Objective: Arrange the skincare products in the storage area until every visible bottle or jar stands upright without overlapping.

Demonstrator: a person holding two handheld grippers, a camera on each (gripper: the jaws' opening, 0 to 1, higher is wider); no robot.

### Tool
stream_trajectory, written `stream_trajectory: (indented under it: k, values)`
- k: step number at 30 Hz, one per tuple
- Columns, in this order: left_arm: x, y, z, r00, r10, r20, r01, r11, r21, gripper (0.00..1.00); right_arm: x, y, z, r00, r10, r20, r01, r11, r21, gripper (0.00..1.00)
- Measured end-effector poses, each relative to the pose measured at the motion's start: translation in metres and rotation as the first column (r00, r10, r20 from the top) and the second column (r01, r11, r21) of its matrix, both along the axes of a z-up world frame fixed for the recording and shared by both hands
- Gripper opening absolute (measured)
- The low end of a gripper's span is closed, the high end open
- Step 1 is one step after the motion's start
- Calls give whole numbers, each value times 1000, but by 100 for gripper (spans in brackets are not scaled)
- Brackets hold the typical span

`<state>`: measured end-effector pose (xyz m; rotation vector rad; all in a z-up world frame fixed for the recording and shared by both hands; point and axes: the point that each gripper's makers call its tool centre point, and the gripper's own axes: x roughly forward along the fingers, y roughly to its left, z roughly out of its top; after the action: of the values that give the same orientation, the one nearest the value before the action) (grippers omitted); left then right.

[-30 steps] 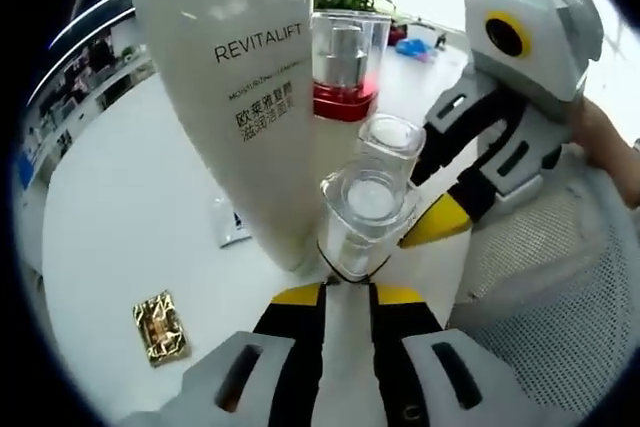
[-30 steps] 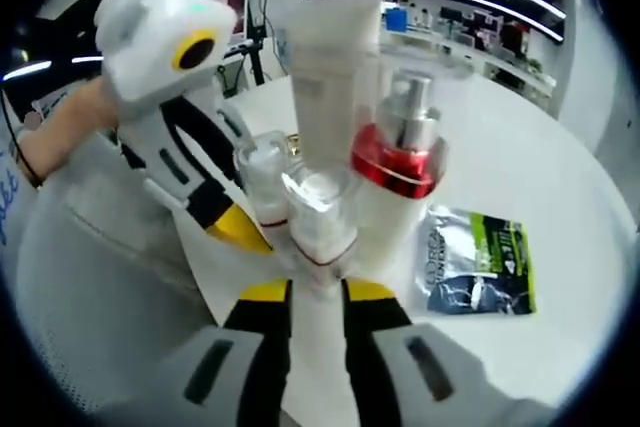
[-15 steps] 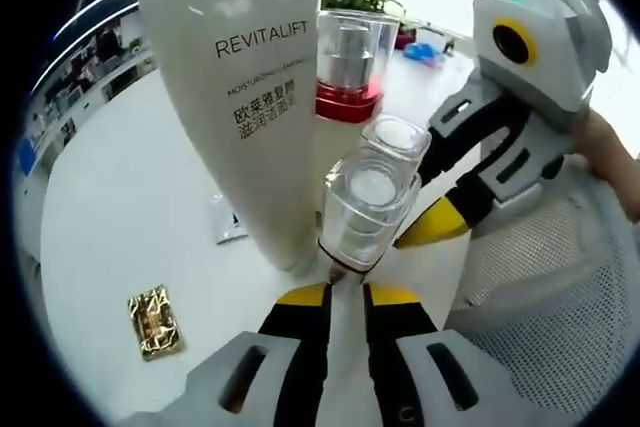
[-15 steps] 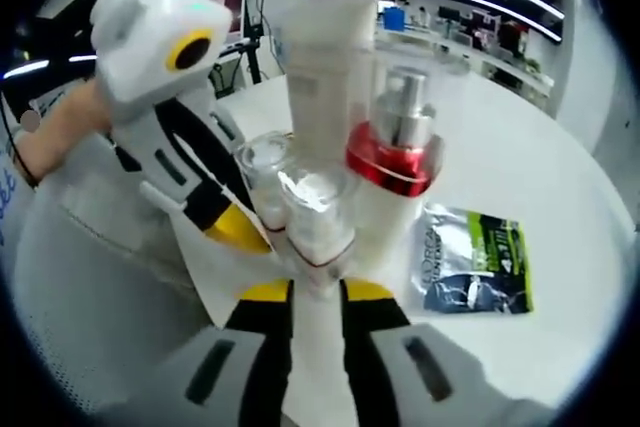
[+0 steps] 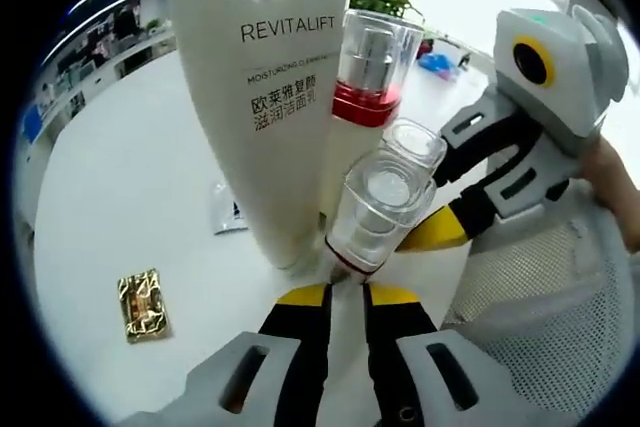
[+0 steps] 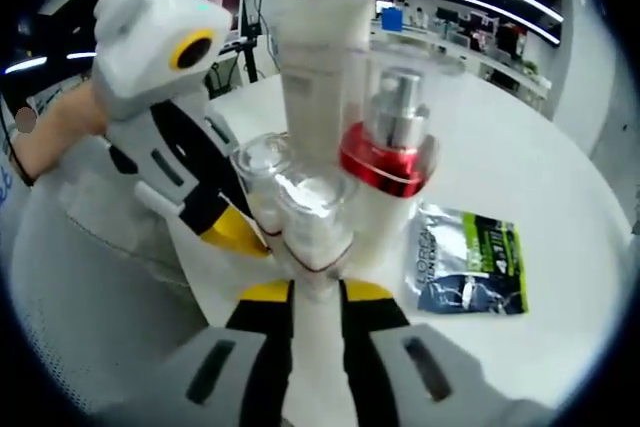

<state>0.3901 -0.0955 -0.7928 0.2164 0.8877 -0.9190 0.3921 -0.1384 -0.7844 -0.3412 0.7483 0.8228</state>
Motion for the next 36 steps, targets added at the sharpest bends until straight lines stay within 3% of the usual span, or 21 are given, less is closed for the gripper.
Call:
stream_trajectory:
  k: [10,29,36]
  values:
    - [2,0,-1,1000,22,-8,-22,1000,-4,8,3,-1,0,1000,-2,14,2,1000,-14,17]
    - [-1,-2,-3,1000,-4,-5,4,1000,11,8,3,-3,-1,1000,1,20,0,999,-32,17]
    - [2,-1,-2,1000,-3,16,2,1000,16,10,1,-3,-1,1000,3,21,-3,999,-33,17]
